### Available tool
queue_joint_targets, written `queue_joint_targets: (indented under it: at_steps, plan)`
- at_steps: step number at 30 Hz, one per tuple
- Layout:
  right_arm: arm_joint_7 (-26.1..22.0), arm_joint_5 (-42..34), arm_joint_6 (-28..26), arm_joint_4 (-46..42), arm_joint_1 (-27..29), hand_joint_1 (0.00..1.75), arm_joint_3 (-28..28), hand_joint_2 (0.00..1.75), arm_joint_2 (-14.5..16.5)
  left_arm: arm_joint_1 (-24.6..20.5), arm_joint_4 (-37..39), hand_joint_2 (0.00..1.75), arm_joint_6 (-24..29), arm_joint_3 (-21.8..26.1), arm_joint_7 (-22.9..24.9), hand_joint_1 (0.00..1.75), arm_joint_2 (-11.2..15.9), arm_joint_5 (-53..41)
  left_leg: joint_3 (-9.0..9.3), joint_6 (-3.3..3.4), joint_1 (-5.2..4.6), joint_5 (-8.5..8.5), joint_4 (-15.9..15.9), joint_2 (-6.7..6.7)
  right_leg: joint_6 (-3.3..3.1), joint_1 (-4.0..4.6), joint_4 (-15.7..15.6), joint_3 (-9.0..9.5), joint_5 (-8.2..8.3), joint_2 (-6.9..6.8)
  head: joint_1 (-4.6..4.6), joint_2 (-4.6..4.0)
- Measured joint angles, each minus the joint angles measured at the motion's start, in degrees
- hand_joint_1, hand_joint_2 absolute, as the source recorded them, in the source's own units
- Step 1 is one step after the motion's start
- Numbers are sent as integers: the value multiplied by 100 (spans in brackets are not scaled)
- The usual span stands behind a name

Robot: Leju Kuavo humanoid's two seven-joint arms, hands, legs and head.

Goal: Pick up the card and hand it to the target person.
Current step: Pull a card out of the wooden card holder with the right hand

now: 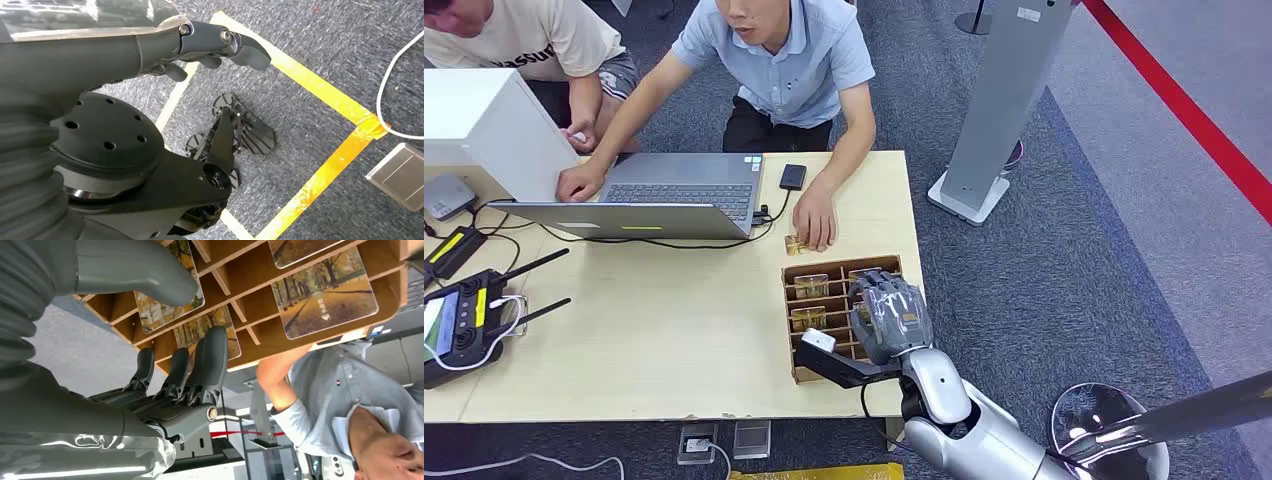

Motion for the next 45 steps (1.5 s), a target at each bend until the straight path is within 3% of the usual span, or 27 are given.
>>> queue_joint_targets:
  at_steps: [25, 29, 35, 45]
  plan:
    - [67, -209, -69, 364, -35, 102, -44, 175, -5, 10, -4, 175, 19, 0, -8, 0, 17, 0, 4, 0, 0, 0, 0, 0, 0, 0, 0, 3, 0, 0, 0, 0]
    - [67, -218, -75, 390, -44, 114, -44, 175, -3, 10, -4, 175, 20, 0, -8, 0, 21, 0, 4, 0, 0, 0, 0, 0, 0, 0, 0, 4, 0, 0, 2, 0]
    - [81, -224, -65, 403, -43, 174, -42, 175, -3, 10, -5, 175, 20, 0, -8, 0, 24, 0, 7, 0, 0, 0, 0, 0, 0, 0, 0, 5, 0, 0, 2, 0]
    - [147, -166, -159, 397, -34, 175, -59, 175, -18, 17, -8, 175, -39, -2, -31, 0, 38, 0, 13, 0, 0, 1, 0, 1, 0, 0, 0, 10, 1, 1, 2, 0]
